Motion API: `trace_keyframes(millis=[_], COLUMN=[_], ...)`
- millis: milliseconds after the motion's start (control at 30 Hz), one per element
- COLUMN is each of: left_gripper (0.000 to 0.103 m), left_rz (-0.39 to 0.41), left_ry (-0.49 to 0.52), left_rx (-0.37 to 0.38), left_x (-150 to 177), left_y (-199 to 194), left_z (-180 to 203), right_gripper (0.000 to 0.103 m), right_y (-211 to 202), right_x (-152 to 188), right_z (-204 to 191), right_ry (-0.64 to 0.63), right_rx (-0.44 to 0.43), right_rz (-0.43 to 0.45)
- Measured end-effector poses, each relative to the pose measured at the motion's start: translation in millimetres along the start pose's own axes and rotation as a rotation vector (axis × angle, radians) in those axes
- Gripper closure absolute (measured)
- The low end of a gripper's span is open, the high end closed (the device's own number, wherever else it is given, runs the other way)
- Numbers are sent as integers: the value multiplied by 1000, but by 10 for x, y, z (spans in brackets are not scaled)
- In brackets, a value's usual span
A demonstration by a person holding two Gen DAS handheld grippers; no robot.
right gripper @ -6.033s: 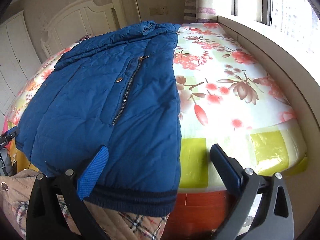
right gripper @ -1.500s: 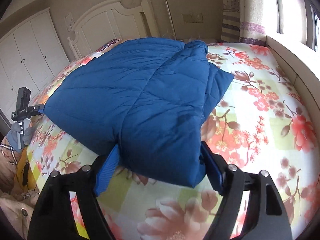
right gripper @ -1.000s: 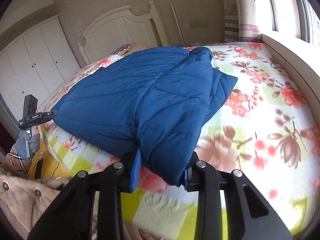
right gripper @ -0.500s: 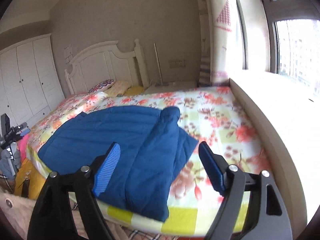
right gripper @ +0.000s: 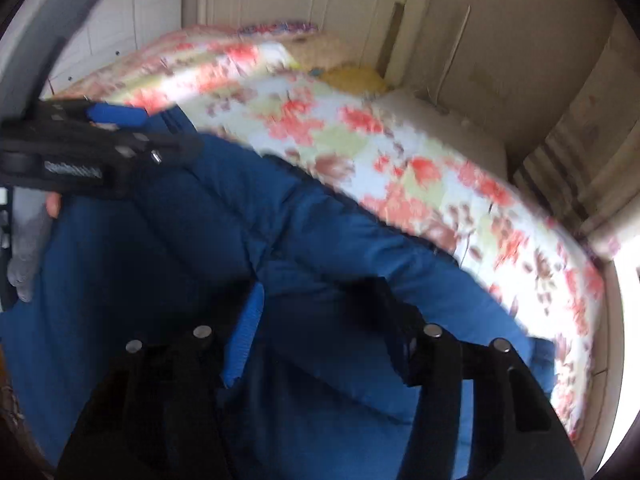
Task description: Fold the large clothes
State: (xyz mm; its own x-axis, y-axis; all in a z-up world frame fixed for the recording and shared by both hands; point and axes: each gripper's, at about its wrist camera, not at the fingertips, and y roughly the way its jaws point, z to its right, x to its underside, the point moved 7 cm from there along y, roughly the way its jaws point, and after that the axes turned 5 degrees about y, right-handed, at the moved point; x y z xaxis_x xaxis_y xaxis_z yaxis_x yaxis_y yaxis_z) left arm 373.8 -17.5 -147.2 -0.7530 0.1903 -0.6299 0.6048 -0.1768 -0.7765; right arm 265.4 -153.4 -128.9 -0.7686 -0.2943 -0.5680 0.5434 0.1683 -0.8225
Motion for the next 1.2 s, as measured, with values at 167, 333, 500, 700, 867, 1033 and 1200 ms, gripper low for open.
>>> trace_keyframes(millis=[167,333,500,700,867,1033,1200], left_gripper=[4,4,4,4,4,4,4], left_rz=[-64,-36,-33,-32,-32,-35,-32], left_ry=[-52,-47,-42,-49,-44,-39,-41], left_rx=[59,56,53,63,59,52,54], left_x=[93,127,113,109,110,119,116], left_y=[277,236,230,229,230,230,224], left_z=[-31,-18,-12,-10,-20,-18,-11], right_gripper=[51,51,47,34,37,31,12], right_y=[13,-2,-462,-157,-394,-786,-323], right_x=[92,3,-127,325,301,195,54], right_z=[238,165,394,1302,1476,1413,944], right_ry=[185,152,136,402,476,522,262], right_rx=[-178,-132,71,80,175,221,194], right_rz=[50,53,153,67,133,240,118])
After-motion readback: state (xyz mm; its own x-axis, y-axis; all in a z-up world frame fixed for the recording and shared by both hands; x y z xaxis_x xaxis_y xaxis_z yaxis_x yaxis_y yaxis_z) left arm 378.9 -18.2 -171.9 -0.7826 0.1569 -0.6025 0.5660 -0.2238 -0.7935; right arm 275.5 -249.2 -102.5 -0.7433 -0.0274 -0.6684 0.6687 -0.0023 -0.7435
